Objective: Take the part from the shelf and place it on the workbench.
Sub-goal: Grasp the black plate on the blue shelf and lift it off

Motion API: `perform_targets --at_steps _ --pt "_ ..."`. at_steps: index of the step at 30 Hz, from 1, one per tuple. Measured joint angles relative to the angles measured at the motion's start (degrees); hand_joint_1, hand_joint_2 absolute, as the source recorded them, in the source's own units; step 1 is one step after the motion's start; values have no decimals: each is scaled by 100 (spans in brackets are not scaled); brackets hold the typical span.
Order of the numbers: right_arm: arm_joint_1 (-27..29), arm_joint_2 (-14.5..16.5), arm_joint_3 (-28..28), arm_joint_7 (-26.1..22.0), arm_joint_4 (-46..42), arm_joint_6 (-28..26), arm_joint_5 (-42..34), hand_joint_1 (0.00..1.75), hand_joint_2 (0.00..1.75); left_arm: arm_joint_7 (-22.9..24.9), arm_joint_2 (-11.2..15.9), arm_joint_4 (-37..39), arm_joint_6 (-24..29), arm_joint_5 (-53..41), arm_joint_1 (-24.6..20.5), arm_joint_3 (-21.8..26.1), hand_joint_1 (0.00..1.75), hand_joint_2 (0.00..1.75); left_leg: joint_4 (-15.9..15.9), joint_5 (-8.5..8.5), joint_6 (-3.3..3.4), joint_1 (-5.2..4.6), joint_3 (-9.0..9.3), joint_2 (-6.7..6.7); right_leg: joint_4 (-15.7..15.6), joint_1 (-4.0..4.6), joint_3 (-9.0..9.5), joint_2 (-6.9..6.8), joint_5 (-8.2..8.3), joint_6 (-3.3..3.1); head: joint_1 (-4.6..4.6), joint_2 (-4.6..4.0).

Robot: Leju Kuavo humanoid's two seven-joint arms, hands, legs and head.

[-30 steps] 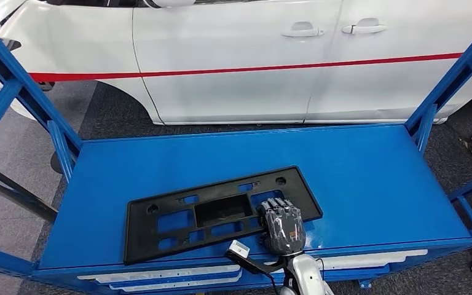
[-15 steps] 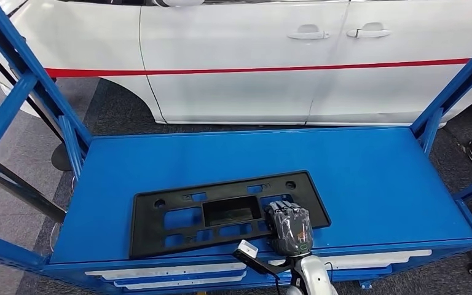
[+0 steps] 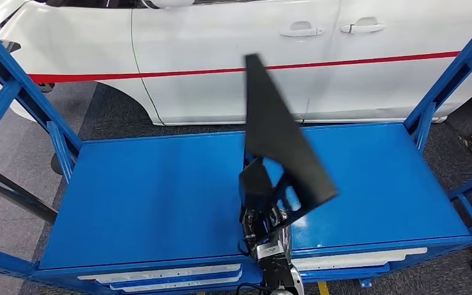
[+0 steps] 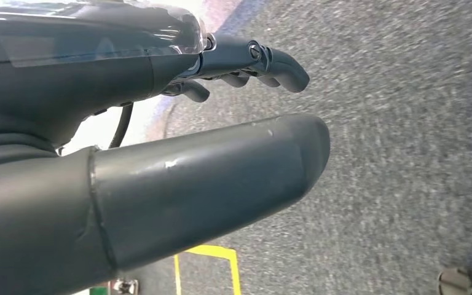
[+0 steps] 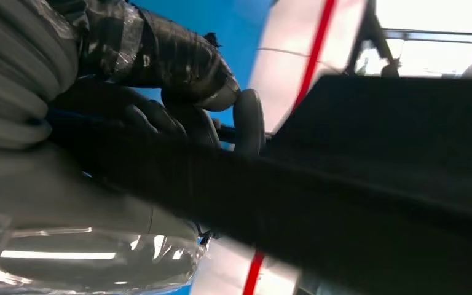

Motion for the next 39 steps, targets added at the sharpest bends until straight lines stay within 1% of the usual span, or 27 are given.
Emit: perform_targets --at_steps 1,2,4,6,7,9,10,11,12,13,14,16,18,20,21,23,25,26,27,28,30,31,32,35,36,37,39 --pt "29 -29 69 -171 -166 138 -349 175 175 -9 -2 0 1 -3 -5 12 0 0 -229 64 31 -13 102 -5 24 7 -12 -5 -12 33 1 0" --pt "65 -60 137 -356 -383 316 -766 175 175 -17 -3 0 2 -6 -8 27 0 0 -324 65 66 -30 135 -12 40 16 -26 -10 -17 65 3 0" --pt "136 -126 284 -570 -900 660 -1476 175 175 -20 -7 0 5 -7 -1 73 0 0 -337 81 140 -47 120 -17 44 18 -47 -10 -10 124 2 0" --pt "177 -203 443 -579 -1421 895 -1845 175 175 3 -22 0 16 3 1 126 0 0 -377 118 221 -32 123 -4 178 0 -106 0 -119 180 1 0" --pt "197 -246 518 -571 -1648 975 -1957 175 175 17 -29 0 25 12 -4 149 0 44 -398 135 260 -20 124 3 402 -7 -205 4 -267 203 3 0" --pt "250 -328 637 -584 -2006 1070 -2102 175 175 43 -37 0 52 32 -9 189 0 131 -400 140 305 -21 114 9 1116 -16 -530 4 -639 233 2 0" --pt "285 -362 673 -611 -2124 1097 -2158 175 175 54 -37 0 64 38 -9 210 0 175 -396 136 312 -24 111 7 1446 -18 -688 4 -754 242 2 0" --pt "320 -391 695 -644 -2216 1120 -2220 175 175 61 -40 0 74 38 -9 233 0 175 -391 131 314 -26 114 5 1613 -19 -773 3 -762 246 2 0" --pt "352 -413 706 -677 -2283 1142 -2285 175 175 62 -45 0 81 35 -9 253 0 175 -386 123 311 -27 120 2 1577 -19 -763 3 -666 241 3 0" --pt "378 -429 709 -698 -2328 1154 -2337 175 175 56 -56 0 87 40 -9 270 0 175 -380 111 303 -27 133 -1 1305 -18 -640 3 -472 228 3 0" --pt "396 -437 706 -711 -2355 1149 -2367 175 175 43 -68 0 99 51 -9 287 0 175 -373 97 288 -27 146 -3 900 -17 -455 2 -265 206 3 0" --pt "431 -439 693 -721 -2370 1082 -2345 175 175 17 -96 0 144 97 -16 336 0 175 -351 62 236 -49 157 -6 236 8 -148 4 -27 160 2 0" --pt "463 -431 671 -721 -2366 1005 -2297 175 175 10 -112 0 181 129 -24 392 0 175 -350 47 174 -66 157 -7 86 35 -90 14 -27 119 1 0" --pt "481 -419 654 -720 -2363 980 -2279 175 175 10 -119 0 194 135 -29 426 0 175 -351 26 112 -53 174 -5 56 23 -81 19 -12 57 1 0" --pt "485 -413 650 -720 -2363 977 -2275 175 175 10 -125 0 197 137 -31 435 0 175 -270 -43 82 -47 147 -3 33 12 -69 15 -3 20 -1 0" --pt "490 -408 647 -719 -2362 972 -2269 175 175 10 -133 0 199 139 -32 450 0 175 242 -354 30 -37 -84 0 2 -7 -55 0 9 -35 -4 0" --pt "499 -407 645 -694 -2351 931 -2172 175 175 23 -137 0 200 140 -28 463 0 175 1015 -688 -5 -35 -461 0 4 6 -62 -8 3 -60 -4 0" --pt "510 -407 645 -662 -2336 902 -2079 175 175 38 -137 0 202 140 -25 473 0 175 1238 -723 -8 -34 -576 0 7 15 -60 -8 -1 -68 -4 0" --pt "520 -407 646 -624 -2311 875 -1972 175 175 56 -137 0 205 140 -22 487 0 175 1243 -640 0 -36 -587 0 10 25 -53 -6 -5 -74 -4 0" --pt "527 -407 646 -591 -2279 861 -1884 175 175 74 -137 0 213 139 -21 504 0 175 1003 -452 21 -39 -482 0 11 33 -38 -1 -11 -79 -4 0" --pt "531 -407 646 -580 -2208 863 -1783 175 175 96 -137 0 243 134 -25 539 0 175 184 -47 95 -63 -109 1 13 54 -9 5 -27 -68 -3 0" --pt "531 -408 646 -595 -2179 865 -1760 175 175 103 -138 0 258 132 -32 551 0 175 -138 67 131 -82 37 2 16 62 -4 5 -32 -53 -3 0" --pt "531 -408 645 -612 -2154 867 -1743 175 175 108 -139 0 269 130 -38 558 0 175 -320 108 158 -100 115 2 19 68 -7 3 -35 -31 -2 0" --pt "527 -410 642 -638 -2094 868 -1733 175 175 116 -149 0 280 128 -41 568 0 175 -417 138 222 -103 138 6 19 63 -7 0 -34 51 -2 0" --pt "526 -412 640 -640 -2080 868 -1732 175 175 118 -156 0 281 125 -40 570 0 175 -450 167 257 -86 148 13 74 63 -23 1 -91 80 -1 0" --pt "526 -415 637 -641 -2070 869 -1732 175 175 121 -163 0 283 119 -40 571 0 175 -483 195 294 -67 153 22 228 60 -87 4 -212 107 0 0" --pt "529 -420 629 -641 -2053 877 -1731 175 175 125 -170 0 287 105 -43 572 0 175 -505 217 339 -55 138 33 866 35 -378 7 -594 151 3 0"
